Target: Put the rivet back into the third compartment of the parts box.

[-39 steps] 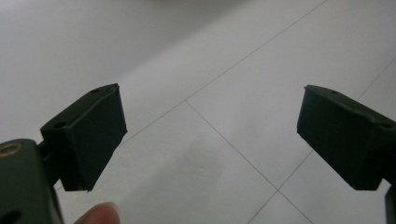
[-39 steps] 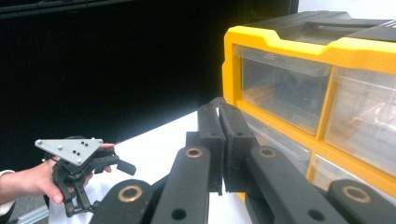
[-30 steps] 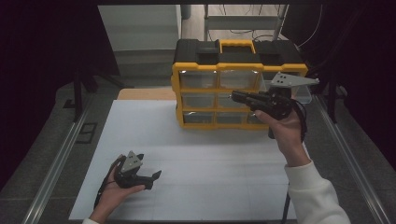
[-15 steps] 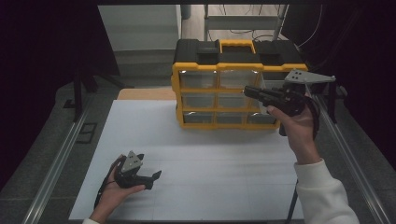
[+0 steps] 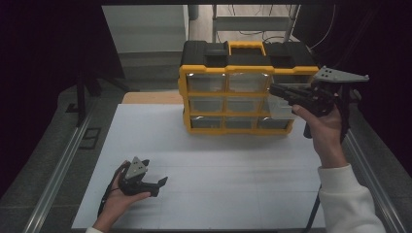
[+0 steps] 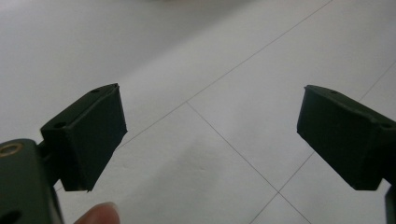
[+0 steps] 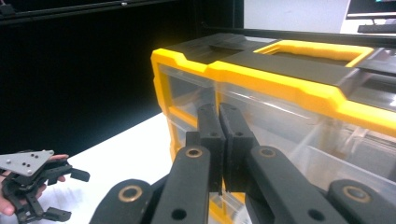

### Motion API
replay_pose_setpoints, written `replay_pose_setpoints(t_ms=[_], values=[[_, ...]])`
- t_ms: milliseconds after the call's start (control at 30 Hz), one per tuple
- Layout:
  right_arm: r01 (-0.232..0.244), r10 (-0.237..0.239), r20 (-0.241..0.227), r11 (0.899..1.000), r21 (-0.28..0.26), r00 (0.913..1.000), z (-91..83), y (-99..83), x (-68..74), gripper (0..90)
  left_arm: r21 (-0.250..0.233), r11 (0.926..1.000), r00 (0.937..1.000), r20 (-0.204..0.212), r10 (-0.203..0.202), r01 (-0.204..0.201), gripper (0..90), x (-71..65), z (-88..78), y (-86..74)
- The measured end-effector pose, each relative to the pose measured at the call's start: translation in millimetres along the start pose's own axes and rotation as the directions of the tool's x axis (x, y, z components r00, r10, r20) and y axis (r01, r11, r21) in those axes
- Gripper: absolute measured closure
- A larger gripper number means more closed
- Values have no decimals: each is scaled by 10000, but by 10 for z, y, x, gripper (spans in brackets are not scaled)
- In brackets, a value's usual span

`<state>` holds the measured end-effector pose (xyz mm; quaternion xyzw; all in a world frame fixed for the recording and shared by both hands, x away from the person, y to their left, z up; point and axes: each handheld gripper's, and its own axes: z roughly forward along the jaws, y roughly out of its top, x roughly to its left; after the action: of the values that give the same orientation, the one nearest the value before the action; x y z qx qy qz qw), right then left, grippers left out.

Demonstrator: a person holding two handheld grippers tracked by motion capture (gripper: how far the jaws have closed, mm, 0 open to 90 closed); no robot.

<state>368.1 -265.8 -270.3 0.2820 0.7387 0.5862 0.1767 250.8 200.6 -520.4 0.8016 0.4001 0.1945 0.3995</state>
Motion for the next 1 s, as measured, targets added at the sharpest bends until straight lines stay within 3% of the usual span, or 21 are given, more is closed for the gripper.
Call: replay_pose_setpoints(t_ms=[467, 867, 933, 1000], values=[[-223, 226, 693, 9997, -52, 9973, -142, -12, -174, 888, 33, 10000, 10000, -13, 14, -14, 86, 2, 0, -2], [-395, 400, 1336, 9992, -64, 9902, -207, -64, -292, 884, 51, 10000, 10000, -23, 24, -24, 86, 4, 3, -3], [-475, 501, 1692, 9987, -198, 9843, -221, -72, -295, 800, 58, 10000, 10000, -24, 34, -34, 86, 4, 1, -4], [-479, 579, 2007, 9974, -544, 9779, -229, -78, -274, 611, 40, 10000, 10000, -3, 34, -34, 86, 0, -4, -3]])
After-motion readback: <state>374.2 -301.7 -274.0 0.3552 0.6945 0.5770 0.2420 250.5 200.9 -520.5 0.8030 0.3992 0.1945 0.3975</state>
